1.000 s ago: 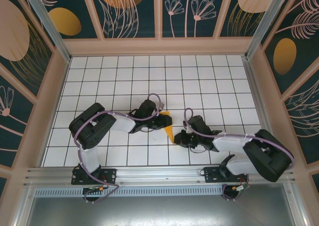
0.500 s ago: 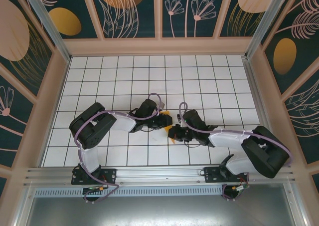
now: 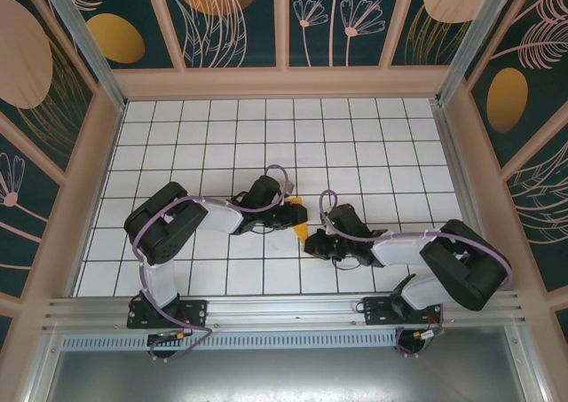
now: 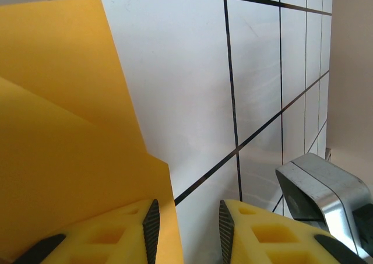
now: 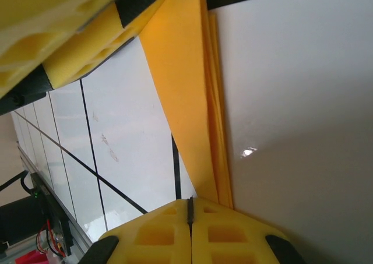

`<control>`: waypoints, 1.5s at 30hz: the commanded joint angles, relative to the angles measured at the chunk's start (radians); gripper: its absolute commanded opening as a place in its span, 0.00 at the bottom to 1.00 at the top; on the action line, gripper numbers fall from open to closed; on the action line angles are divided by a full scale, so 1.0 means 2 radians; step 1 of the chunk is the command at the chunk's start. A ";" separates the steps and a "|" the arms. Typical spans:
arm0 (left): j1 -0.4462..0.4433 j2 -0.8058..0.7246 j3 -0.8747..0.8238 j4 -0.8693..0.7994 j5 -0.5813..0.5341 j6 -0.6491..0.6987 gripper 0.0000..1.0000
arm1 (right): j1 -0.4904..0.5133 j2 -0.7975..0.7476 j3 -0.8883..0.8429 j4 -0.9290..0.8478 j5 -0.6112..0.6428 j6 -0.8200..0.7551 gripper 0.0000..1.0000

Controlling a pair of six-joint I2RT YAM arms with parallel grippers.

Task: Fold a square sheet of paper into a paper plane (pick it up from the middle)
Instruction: Fold the wing for the fifth time at the center of the table.

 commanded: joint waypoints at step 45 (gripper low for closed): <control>0.002 0.045 -0.004 -0.076 -0.056 0.032 0.34 | 0.069 0.054 0.125 -0.229 0.172 -0.103 0.31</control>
